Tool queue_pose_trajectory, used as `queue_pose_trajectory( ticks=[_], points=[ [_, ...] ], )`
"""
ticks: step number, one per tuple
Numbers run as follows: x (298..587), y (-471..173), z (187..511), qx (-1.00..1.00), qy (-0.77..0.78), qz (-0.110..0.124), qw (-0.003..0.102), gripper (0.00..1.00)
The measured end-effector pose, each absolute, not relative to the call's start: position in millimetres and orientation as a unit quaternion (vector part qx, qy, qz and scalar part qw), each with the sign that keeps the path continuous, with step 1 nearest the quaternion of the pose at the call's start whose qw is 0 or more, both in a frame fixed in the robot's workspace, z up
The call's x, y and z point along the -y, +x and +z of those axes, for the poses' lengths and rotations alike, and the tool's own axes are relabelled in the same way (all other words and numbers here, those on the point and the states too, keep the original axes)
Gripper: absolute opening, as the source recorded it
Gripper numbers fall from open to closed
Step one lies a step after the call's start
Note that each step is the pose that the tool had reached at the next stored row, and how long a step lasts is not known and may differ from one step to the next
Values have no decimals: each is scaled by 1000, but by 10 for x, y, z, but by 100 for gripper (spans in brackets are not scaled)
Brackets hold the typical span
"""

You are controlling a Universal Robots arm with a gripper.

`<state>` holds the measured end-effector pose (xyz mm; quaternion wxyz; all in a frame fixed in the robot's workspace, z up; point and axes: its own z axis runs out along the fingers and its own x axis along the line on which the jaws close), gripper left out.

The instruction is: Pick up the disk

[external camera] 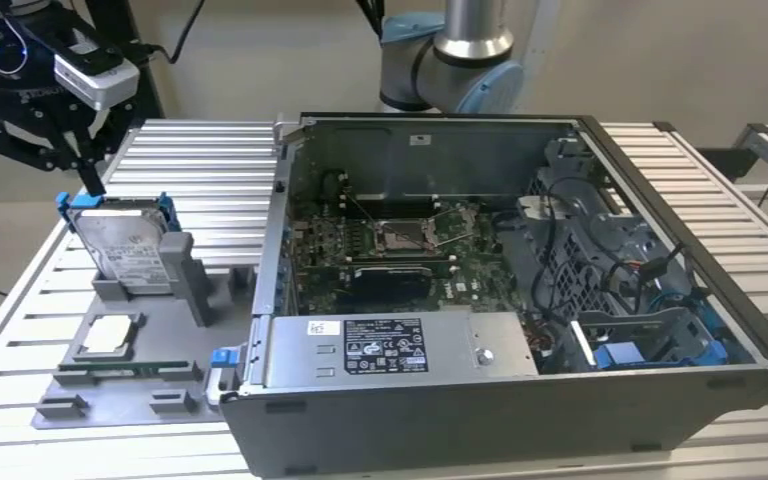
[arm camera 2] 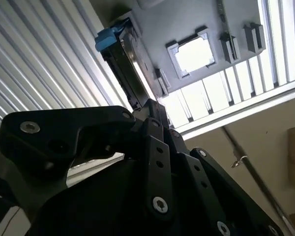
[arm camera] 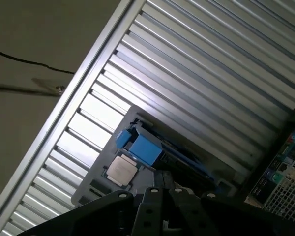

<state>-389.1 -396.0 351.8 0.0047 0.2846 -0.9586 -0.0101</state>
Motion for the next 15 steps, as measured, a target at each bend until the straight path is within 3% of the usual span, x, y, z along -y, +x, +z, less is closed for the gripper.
queue_pose_trajectory(
  ticks=[15],
  points=[
    [3960, -3911, 3519, 936, 353, -9, 6, 0]
  ],
)
